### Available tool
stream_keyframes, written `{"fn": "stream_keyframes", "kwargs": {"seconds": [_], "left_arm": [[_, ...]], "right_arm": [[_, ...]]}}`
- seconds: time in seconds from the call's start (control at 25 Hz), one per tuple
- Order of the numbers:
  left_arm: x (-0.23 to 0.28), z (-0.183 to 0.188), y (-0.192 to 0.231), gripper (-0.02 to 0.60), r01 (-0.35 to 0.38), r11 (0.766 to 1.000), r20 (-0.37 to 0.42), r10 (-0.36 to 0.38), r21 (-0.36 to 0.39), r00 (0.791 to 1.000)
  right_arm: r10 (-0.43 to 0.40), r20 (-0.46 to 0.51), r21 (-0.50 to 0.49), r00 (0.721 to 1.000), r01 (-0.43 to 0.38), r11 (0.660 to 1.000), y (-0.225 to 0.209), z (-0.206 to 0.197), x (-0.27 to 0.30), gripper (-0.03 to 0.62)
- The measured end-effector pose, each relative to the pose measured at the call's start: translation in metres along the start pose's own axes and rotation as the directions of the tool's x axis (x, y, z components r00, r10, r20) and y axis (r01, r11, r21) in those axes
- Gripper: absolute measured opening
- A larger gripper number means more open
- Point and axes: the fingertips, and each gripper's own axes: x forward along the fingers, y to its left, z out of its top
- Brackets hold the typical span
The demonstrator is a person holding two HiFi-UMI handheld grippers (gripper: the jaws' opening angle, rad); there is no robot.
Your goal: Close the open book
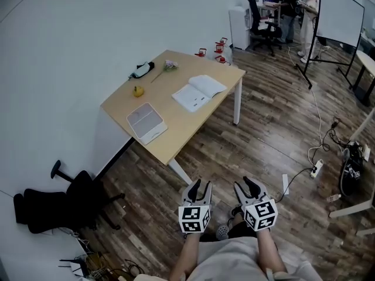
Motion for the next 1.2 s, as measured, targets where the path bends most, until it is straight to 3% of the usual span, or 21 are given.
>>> {"fn": "stream_keyframes", "kwargs": {"seconds": [0.36, 0.6, 0.84, 1.0, 1.08, 1.2], "left_arm": [[0.024, -0.004, 0.009, 0.144, 0.041, 0.998, -0.003, -0.041, -0.053, 0.999], [0.070, 0.012, 0.028, 0.135, 0.031, 0.999, -0.003, -0.031, -0.031, 1.000], [0.166, 0.106, 0.088, 0.129, -0.009, 0.999, 0.052, 0.007, 0.033, 0.999], [0.228, 0.174, 0.107, 0.121, -0.025, 0.994, 0.106, 0.014, 0.102, 0.994], [0.255, 0.201, 0.115, 0.120, -0.044, 0.991, 0.115, 0.029, 0.130, 0.993], [0.281, 0.216, 0.137, 0.120, -0.113, 0.992, 0.123, 0.106, 0.050, 0.987]], "right_arm": [[0.030, -0.058, 0.021, 0.998, -0.028, 0.999, -0.007, -0.012, 0.035, 0.198], [0.057, -0.076, 0.032, 0.996, -0.055, 0.998, -0.031, -0.001, 0.081, 0.199], [0.060, 0.021, 0.026, 0.998, -0.061, 0.998, -0.078, 0.094, 0.179, 0.215], [0.055, 0.128, 0.036, 0.990, -0.060, 0.998, -0.110, 0.173, 0.243, 0.215], [0.033, 0.134, 0.039, 0.990, -0.039, 0.999, -0.129, 0.198, 0.274, 0.213], [-0.035, 0.067, 0.099, 0.997, 0.029, 0.995, -0.162, 0.192, 0.311, 0.215]]}}
